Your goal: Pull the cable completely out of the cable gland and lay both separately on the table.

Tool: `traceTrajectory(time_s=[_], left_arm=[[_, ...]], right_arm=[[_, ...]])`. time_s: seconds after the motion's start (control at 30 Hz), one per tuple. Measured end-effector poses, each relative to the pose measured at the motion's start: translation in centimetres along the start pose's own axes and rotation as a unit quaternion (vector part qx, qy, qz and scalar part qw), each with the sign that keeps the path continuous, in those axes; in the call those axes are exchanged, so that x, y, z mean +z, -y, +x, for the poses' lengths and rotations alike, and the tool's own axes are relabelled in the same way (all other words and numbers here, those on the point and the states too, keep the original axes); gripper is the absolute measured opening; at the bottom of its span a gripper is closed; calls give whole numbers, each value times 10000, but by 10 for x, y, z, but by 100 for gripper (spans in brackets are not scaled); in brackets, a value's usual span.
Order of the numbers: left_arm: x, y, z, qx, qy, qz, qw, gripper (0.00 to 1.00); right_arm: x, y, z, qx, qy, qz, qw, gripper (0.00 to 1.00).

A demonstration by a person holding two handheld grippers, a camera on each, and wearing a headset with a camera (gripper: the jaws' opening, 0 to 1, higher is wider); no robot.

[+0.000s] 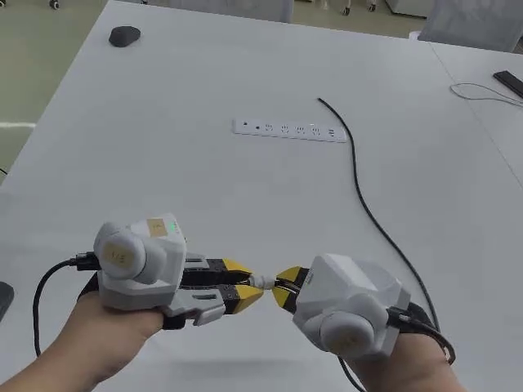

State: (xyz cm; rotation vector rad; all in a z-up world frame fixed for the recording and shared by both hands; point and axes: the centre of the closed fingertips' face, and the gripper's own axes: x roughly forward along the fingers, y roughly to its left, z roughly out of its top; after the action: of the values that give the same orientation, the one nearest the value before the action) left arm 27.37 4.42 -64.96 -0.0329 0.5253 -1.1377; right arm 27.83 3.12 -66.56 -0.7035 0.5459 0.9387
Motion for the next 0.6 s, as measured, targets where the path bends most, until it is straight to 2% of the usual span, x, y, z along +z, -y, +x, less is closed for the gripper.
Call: traceTrajectory(time_s=[0.33, 0.6], left_arm=[[1, 0, 2, 66, 22, 136, 9999, 15], [5, 0, 4, 91, 118, 90, 9998, 15]], right_arm=[[-2, 2, -1, 16, 123, 396, 9991, 1], [-15, 12, -2, -57, 111, 831, 9965, 0]])
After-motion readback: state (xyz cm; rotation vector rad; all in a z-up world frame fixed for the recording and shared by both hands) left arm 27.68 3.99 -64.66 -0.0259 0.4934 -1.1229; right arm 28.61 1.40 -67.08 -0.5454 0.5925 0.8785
